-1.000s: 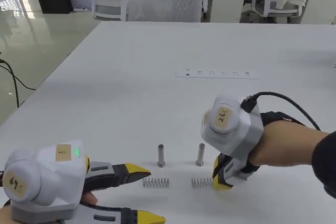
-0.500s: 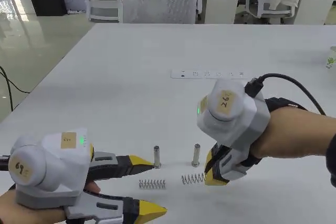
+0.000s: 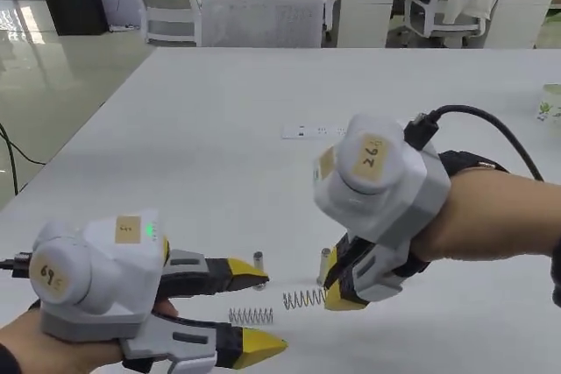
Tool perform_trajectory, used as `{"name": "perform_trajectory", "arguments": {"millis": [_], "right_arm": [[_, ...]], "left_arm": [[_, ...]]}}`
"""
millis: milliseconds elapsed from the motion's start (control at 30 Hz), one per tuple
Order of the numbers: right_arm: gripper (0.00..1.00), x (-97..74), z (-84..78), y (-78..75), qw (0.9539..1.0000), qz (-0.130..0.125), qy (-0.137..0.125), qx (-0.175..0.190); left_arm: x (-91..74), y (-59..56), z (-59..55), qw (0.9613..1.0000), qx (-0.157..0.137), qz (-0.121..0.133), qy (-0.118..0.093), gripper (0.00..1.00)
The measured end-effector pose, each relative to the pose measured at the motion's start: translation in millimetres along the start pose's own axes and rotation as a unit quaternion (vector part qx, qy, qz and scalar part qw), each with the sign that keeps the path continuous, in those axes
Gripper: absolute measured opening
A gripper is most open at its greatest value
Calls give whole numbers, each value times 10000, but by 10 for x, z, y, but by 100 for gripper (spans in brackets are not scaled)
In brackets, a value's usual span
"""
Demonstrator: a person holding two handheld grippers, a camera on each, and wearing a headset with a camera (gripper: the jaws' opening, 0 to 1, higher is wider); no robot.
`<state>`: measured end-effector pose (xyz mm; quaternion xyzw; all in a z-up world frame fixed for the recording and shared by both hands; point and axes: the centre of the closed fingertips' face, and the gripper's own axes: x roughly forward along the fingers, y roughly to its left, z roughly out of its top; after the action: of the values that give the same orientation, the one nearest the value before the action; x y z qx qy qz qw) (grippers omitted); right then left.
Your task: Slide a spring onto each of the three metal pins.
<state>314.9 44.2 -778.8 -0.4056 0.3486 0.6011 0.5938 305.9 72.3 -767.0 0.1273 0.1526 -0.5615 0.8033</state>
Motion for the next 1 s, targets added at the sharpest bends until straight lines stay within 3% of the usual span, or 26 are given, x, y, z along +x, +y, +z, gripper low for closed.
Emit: {"name": "perform_trajectory", "arguments": {"millis": [300, 767, 1000], "right_arm": [[8, -40, 95, 53, 9999, 4, -45, -121], [8, -39, 139, 76, 9998, 17, -37, -217], [8, -34, 133, 71, 9997, 3, -38, -229]], "left_arm": [[42, -41, 40, 9998, 183, -69, -40, 24], [58, -8, 59, 9991, 421, -8, -101, 4], [57, -11, 56, 9988, 472, -17, -108, 3]]}}
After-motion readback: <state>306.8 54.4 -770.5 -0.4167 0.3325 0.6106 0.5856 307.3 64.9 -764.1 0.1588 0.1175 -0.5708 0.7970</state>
